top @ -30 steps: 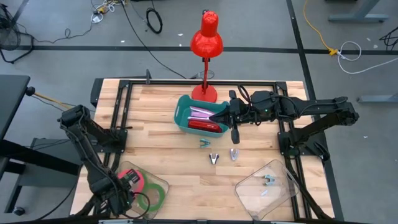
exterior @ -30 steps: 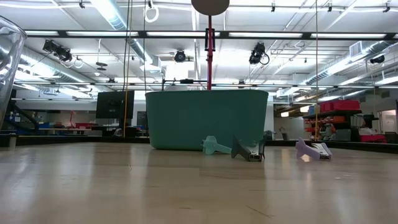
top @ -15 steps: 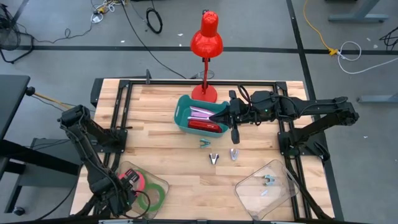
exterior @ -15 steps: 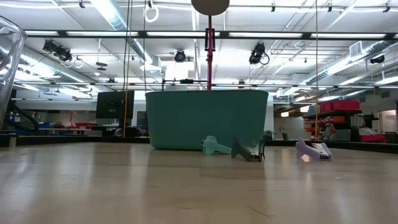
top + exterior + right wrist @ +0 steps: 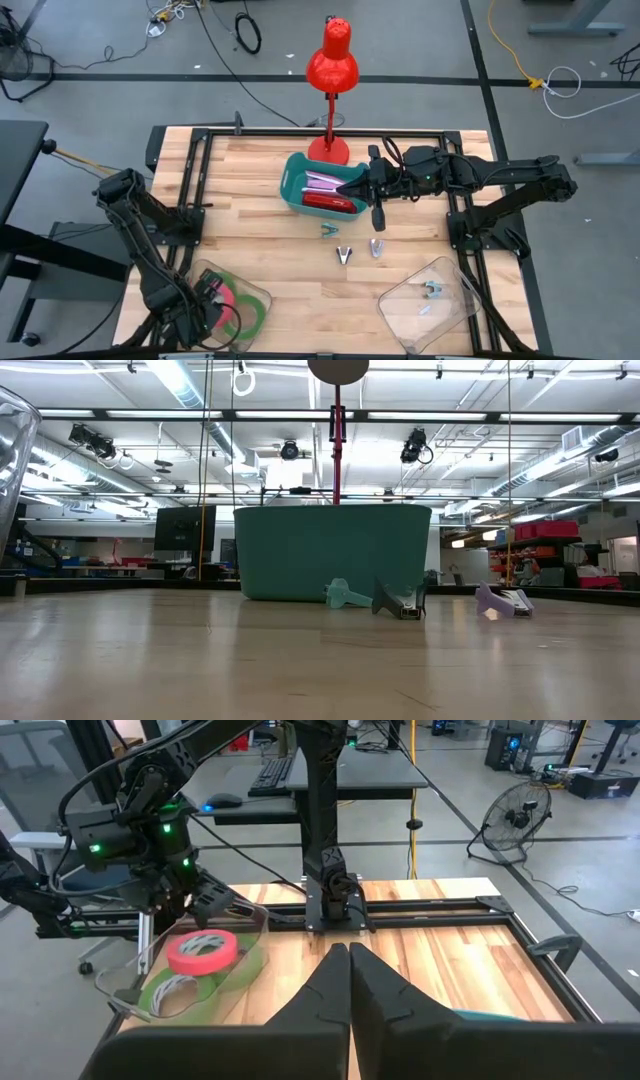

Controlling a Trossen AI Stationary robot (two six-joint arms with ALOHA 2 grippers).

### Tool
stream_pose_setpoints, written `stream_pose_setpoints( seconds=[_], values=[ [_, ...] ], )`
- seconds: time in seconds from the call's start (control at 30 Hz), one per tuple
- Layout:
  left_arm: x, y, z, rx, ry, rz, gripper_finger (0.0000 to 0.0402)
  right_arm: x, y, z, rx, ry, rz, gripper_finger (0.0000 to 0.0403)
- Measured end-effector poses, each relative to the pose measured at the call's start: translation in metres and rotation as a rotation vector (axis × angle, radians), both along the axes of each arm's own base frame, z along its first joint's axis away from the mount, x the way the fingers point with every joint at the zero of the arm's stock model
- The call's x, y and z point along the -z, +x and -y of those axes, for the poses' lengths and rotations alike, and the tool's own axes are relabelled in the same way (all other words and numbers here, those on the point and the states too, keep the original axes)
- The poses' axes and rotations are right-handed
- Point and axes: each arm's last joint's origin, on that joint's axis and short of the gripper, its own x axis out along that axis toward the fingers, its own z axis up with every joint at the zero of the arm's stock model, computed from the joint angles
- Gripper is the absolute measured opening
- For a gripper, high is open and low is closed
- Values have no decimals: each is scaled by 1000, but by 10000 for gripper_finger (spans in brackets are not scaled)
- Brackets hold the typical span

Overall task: Pick and place Stapler, Stapler remover, tape
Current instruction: Put the purple staple remover in the right transparent bin

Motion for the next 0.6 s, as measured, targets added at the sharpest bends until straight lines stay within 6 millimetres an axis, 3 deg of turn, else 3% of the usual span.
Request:
stream_pose_setpoints(
  seconds=[0.4, 0.6],
  values=[
    [-2, -5, -19, -21, 139, -97, 248, 1, 0, 0, 0, -1, -13, 0],
    [-17, -1, -34, -66, 114, -35, 248, 5, -1, 0, 0, -5, -49, 0]
  ],
)
